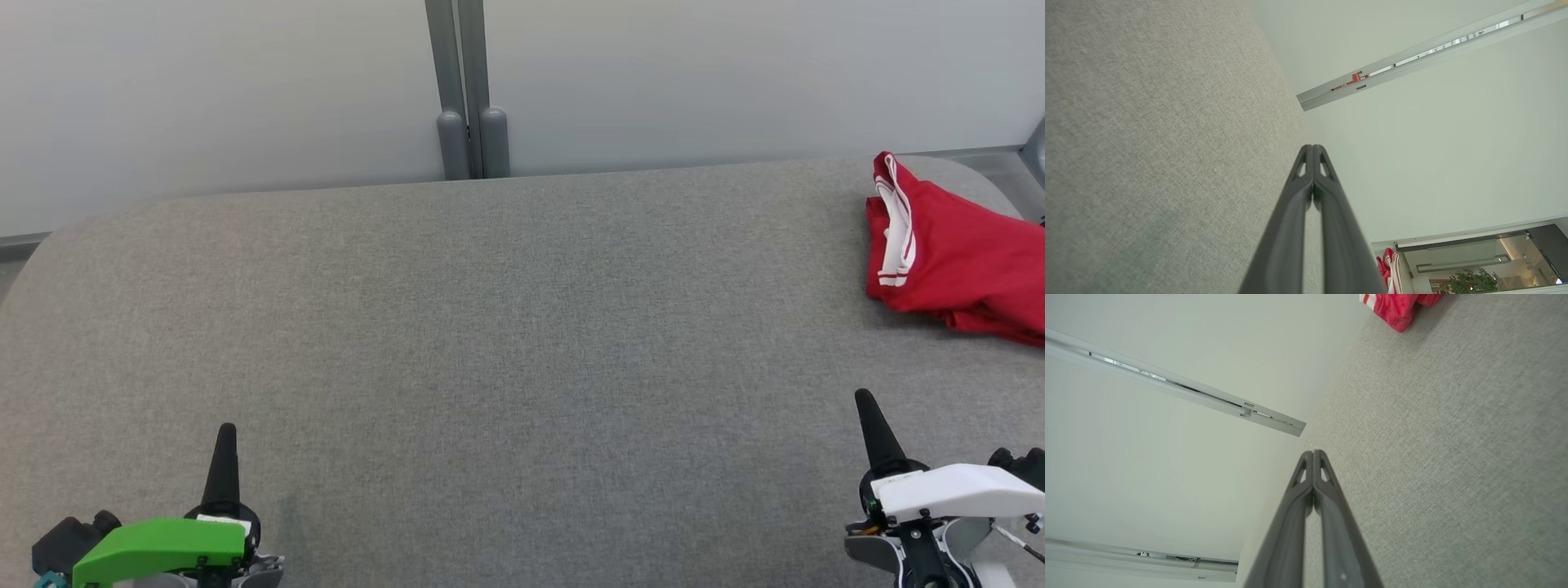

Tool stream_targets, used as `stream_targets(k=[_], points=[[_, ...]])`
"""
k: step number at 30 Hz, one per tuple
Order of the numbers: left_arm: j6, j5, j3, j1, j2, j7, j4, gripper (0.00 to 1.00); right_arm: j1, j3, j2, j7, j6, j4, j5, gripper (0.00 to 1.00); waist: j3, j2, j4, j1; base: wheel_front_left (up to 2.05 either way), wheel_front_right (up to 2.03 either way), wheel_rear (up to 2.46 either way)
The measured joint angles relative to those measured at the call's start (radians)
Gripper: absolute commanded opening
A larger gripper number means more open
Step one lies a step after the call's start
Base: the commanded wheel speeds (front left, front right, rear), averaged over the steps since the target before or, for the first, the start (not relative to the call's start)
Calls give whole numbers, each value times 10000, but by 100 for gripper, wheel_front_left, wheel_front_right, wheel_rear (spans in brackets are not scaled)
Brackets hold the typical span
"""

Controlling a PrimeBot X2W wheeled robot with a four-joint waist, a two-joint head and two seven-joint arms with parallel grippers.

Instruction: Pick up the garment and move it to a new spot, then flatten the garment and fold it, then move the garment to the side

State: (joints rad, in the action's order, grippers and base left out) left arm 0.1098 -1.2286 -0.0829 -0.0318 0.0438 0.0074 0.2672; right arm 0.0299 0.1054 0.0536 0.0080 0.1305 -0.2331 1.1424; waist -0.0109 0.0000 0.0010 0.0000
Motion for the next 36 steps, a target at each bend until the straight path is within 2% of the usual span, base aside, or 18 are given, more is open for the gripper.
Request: stream_targets(k=[36], points=[[134,-2750,-209,-508,15,786,-144,0,568,59,-23,769,0,-82,3382,0,96,0,-7,0,0,0,0]])
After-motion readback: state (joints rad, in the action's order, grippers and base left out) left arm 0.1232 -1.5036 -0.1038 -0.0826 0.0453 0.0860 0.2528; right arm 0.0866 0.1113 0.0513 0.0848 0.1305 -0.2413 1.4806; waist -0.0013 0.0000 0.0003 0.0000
